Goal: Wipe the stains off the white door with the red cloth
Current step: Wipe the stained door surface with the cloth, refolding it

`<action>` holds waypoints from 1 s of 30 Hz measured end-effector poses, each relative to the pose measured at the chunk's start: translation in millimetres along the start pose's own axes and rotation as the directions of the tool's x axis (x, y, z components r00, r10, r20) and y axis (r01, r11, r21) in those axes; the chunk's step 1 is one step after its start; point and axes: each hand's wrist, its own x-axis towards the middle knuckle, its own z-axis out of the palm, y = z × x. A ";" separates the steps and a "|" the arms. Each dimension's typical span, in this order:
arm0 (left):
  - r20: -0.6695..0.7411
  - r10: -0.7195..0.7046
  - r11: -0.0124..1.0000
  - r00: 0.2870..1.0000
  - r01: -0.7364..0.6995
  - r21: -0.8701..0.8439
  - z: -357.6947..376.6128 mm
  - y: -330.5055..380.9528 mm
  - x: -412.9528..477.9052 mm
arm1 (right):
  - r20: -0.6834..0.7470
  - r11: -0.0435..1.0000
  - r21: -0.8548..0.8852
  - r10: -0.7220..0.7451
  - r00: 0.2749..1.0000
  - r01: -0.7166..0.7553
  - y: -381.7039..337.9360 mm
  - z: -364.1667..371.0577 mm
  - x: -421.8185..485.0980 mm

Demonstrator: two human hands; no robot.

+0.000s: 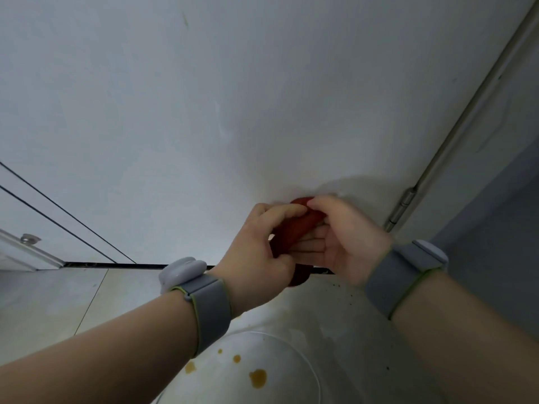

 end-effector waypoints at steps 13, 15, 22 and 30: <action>-0.124 -0.214 0.656 0.969 0.236 0.716 -22.8 -29.7 0.7 | -0.137 0.990 0.067 -0.111 0.984 0.121 -6.7 2.9 2.2; -0.139 -0.245 0.550 0.960 0.255 0.795 -25.1 -32.1 2.8 | -0.158 0.993 -0.019 -0.119 0.980 0.118 -8.3 4.2 2.1; -0.392 -0.336 0.876 0.856 0.437 0.203 -33.0 -28.3 7.8 | -0.308 0.876 -0.449 -0.339 0.889 0.179 0.5 -7.3 3.1; -0.279 -0.742 0.653 0.610 0.561 -0.509 -17.3 16.1 17.8 | -0.276 0.973 0.065 -0.195 0.941 0.221 -7.6 -4.9 2.3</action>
